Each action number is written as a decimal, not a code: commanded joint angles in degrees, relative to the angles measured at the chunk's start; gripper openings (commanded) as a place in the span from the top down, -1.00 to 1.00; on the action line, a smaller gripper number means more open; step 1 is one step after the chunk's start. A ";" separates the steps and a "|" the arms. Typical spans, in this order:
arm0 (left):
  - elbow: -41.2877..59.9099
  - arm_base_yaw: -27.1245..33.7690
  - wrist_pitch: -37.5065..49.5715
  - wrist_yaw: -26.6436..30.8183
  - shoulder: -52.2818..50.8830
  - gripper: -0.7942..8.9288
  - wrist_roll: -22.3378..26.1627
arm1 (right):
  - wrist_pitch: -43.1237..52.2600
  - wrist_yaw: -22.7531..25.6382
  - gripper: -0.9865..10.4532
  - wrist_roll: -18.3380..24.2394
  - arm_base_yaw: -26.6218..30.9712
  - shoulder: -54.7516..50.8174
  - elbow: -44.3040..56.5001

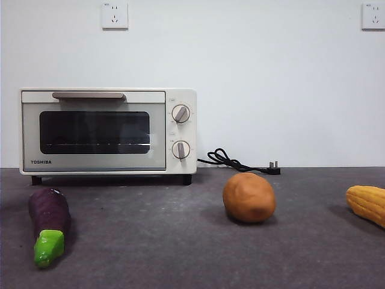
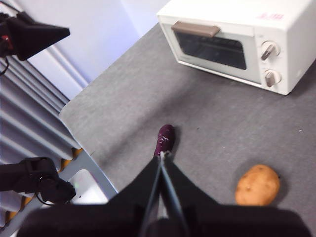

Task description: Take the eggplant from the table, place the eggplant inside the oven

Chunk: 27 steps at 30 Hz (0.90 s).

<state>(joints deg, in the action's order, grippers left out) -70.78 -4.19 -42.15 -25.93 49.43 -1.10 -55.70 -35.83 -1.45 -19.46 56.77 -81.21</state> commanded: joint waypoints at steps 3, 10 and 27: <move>0.07 -0.15 0.17 0.04 0.24 0.85 0.94 | -0.02 -0.17 0.84 0.79 -1.20 0.39 -0.46; 0.07 -0.15 0.15 0.04 0.44 0.85 0.94 | -0.04 -0.39 0.82 0.68 -1.27 0.39 -0.57; 0.07 -0.15 0.22 0.04 1.60 0.85 1.33 | 0.26 -3.45 -0.28 0.61 -1.27 0.39 -0.59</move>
<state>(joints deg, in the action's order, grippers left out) -70.78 -4.19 -42.17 -25.93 50.98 -0.51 -55.72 -39.03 -1.43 -20.62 57.19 -81.54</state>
